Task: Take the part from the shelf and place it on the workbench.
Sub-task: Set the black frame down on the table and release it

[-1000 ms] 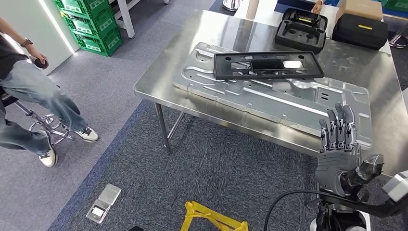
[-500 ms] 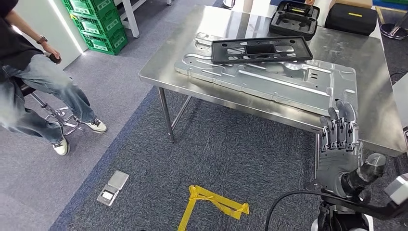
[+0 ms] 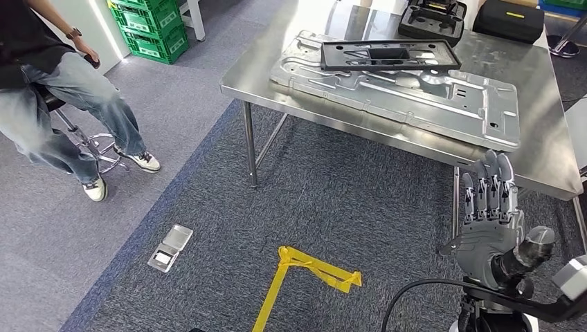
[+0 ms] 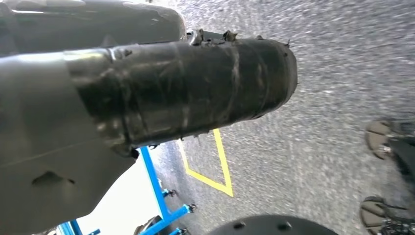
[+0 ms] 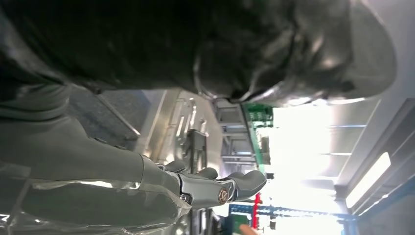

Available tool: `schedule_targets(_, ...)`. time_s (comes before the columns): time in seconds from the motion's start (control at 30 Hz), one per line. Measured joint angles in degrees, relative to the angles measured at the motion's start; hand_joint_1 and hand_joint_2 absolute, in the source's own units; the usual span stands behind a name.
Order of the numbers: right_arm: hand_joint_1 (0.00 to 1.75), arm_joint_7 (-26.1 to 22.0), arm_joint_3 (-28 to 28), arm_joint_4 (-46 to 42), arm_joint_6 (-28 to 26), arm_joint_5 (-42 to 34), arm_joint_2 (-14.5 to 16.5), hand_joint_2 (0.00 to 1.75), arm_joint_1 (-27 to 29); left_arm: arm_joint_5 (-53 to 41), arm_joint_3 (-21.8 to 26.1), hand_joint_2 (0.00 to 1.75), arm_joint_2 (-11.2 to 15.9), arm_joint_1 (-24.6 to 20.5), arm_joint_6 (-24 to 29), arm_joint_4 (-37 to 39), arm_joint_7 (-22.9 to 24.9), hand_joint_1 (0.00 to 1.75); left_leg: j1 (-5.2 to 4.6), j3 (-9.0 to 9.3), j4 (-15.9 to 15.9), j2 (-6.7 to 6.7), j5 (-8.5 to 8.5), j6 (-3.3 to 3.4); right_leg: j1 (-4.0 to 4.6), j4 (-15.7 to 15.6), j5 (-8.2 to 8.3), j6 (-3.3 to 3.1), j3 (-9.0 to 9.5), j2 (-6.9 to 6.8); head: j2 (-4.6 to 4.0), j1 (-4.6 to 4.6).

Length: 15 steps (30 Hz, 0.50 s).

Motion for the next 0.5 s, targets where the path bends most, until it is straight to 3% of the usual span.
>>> schedule_targets(0.03,0.00,0.00,0.00,-0.01,0.00,0.00,-0.02,0.00,0.11,0.01,0.00,0.00,-0.03,0.05,0.04,0.00,-0.02,0.00,-0.16,-0.71,0.00,0.01,0.62,-0.03,0.10,-2.53,1.63,-0.52,2.16,0.00,0.00,-0.01)
schedule_targets(0.07,0.00,0.00,-0.01,-0.06,0.00,-0.01,-0.03,0.00,0.14,0.01,0.00,0.00,-0.03,0.08,0.07,-0.01,-0.05,0.00,-0.26,-1.25,0.01,0.02,1.19,-0.11,0.34,-6.54,2.26,-1.27,5.31,-0.07,0.00,-0.05)
schedule_targets(0.13,0.00,-0.04,-0.03,-0.25,0.00,0.01,-0.04,0.00,-0.01,0.01,0.00,0.00,-0.04,0.17,0.09,-0.03,-0.12,0.00,-0.49,-1.77,0.00,0.11,2.13,-0.50,1.02,-15.44,0.96,-2.48,11.58,-0.40,0.00,-0.08)
schedule_targets(0.17,0.00,-0.07,-0.04,-0.34,0.00,0.01,-0.05,0.00,-0.04,0.01,0.00,0.00,-0.04,0.22,0.09,-0.04,-0.14,0.00,-0.48,-1.83,-0.07,0.20,2.54,-0.81,1.32,-18.22,0.16,-2.75,13.39,-0.52,0.00,-0.07)
schedule_targets(0.23,0.00,-0.08,-0.03,-0.38,0.00,0.01,-0.04,0.00,0.08,0.01,0.00,0.00,-0.05,0.28,0.10,-0.04,-0.13,0.00,-0.42,-1.90,-0.23,0.38,3.18,-1.52,1.35,-20.12,0.39,-2.86,13.76,-0.56,0.00,-0.06)
schedule_targets(0.27,0.00,-0.07,-0.03,-0.37,0.00,0.01,-0.03,0.00,0.18,0.01,0.01,0.00,-0.05,0.32,0.12,-0.04,-0.13,0.00,-0.37,-2.08,0.17,0.38,2.69,-1.82,1.25,-20.44,0.90,-3.08,13.55,-0.52,0.00,-0.03)
schedule_targets(0.33,0.00,-0.06,0.01,-0.32,0.00,0.01,-0.02,0.00,0.28,0.02,0.02,0.00,0.14,0.41,0.19,-0.04,-0.11,0.00,-0.33,-3.45,4.17,0.30,-1.02,-2.30,0.96,-20.91,1.88,-3.57,13.07,-0.59,0.00,-0.15)
schedule_targets(0.4,0.00,-0.04,0.03,-0.15,0.02,-0.01,-0.02,0.00,0.38,0.03,0.02,0.00,0.61,0.60,0.17,-0.04,-0.09,0.00,-0.27,-5.75,11.64,0.27,-5.83,-2.71,0.95,-20.88,2.50,-3.78,12.30,-0.61,0.00,-0.25)
schedule_targets(0.43,0.00,-0.02,0.04,-0.02,0.03,-0.12,-0.01,0.00,0.48,0.03,0.02,0.00,0.86,0.72,0.12,-0.04,-0.08,0.00,-0.20,-6.43,14.65,0.27,-6.85,-2.90,0.94,-20.82,2.79,-3.73,11.91,-0.61,0.00,-0.25)
schedule_targets(0.47,0.00,-0.01,0.05,0.11,0.04,-0.40,0.01,0.00,0.59,0.03,0.02,0.00,1.04,0.82,0.06,-0.04,-0.08,0.00,-0.13,-6.29,15.97,0.28,-6.65,-3.08,0.91,-20.70,3.04,-3.64,11.52,-0.60,0.00,-0.26)
schedule_targets(0.5,0.00,-0.01,0.06,0.24,0.07,-0.85,0.02,0.00,0.70,0.03,0.02,0.00,1.16,0.88,0.01,-0.04,-0.08,0.00,-0.03,-4.94,14.86,0.27,-5.46,-3.25,0.83,-20.47,3.24,-3.48,11.18,-0.51,0.00,-0.26)
